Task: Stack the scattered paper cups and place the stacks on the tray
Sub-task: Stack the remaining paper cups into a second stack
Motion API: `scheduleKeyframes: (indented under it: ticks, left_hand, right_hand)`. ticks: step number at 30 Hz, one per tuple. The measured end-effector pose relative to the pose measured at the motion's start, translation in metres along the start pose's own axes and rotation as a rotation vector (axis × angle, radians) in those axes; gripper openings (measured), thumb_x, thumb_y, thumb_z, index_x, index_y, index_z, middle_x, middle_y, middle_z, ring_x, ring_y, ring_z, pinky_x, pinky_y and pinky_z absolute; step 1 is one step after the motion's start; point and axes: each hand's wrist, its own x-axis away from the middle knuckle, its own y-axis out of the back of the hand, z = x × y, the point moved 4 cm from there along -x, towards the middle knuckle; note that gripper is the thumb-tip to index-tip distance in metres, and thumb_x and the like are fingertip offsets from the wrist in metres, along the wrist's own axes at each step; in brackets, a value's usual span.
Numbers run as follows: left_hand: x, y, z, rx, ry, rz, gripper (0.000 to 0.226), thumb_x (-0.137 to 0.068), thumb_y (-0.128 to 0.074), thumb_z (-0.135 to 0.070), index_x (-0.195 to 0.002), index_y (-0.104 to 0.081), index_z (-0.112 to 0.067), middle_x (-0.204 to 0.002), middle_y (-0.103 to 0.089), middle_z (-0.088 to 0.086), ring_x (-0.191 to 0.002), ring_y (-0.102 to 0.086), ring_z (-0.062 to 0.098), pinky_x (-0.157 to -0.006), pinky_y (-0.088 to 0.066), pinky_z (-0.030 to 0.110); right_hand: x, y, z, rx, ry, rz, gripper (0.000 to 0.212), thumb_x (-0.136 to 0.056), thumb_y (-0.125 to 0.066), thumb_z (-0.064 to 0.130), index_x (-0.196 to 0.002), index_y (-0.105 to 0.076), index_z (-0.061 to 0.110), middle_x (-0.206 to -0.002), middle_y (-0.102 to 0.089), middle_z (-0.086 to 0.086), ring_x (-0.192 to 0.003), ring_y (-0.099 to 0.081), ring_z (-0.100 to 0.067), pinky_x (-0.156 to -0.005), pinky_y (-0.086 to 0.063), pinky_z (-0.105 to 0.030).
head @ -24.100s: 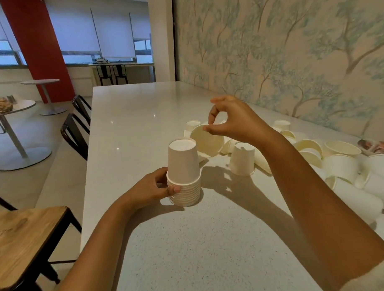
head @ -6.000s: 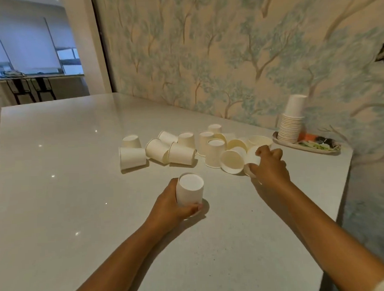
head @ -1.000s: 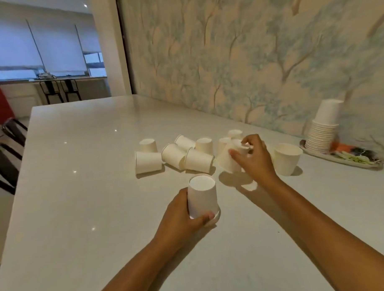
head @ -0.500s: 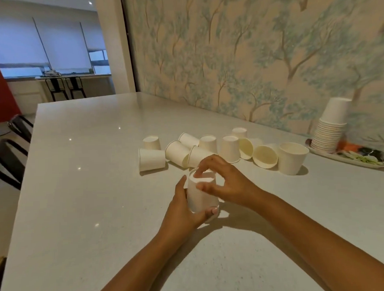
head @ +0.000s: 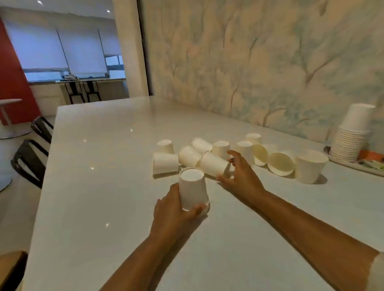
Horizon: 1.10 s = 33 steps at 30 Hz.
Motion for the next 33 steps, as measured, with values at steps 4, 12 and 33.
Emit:
scheduleKeyframes:
  ticks: [4,12,33]
  left_hand:
    - [-0.002,0.0,0.002,-0.01,0.006,-0.006,0.073,-0.071,-0.069,-0.048,-0.13,-0.035,-0.022,-0.133,-0.051,0.0,-0.117,-0.05,0.023,-0.099,-0.043,0.047]
    - [-0.003,-0.002,0.006,-0.005,0.004,0.03,0.076,-0.07,-0.065,-0.055,-0.131,-0.032,-0.024,-0.136,-0.048,-0.002,-0.121,-0.048,0.024,-0.104,-0.038,0.05]
    - [-0.002,-0.004,0.004,-0.004,0.031,0.065,0.089,-0.06,-0.056,-0.065,-0.133,-0.031,-0.022,-0.138,-0.046,0.001,-0.123,-0.046,0.025,-0.103,-0.039,0.049]
  right_hand:
    - [0.0,-0.003,-0.001,-0.181,-0.087,0.047,0.072,-0.072,-0.074,0.022,-0.122,-0.028,0.045,-0.128,-0.041,0.0,-0.105,-0.055,-0.025,-0.074,-0.058,-0.043]
    - [-0.015,0.05,0.027,-0.286,-0.002,-0.098,0.05,-0.075,-0.073,0.021,-0.109,-0.038,0.028,-0.091,-0.056,0.005,-0.079,-0.056,-0.009,-0.064,-0.044,-0.017]
    - [0.012,0.01,0.043,0.08,0.059,0.121,0.042,-0.079,-0.069,0.018,-0.109,-0.041,0.022,-0.126,-0.038,-0.003,-0.099,-0.046,-0.018,-0.072,-0.044,-0.021]
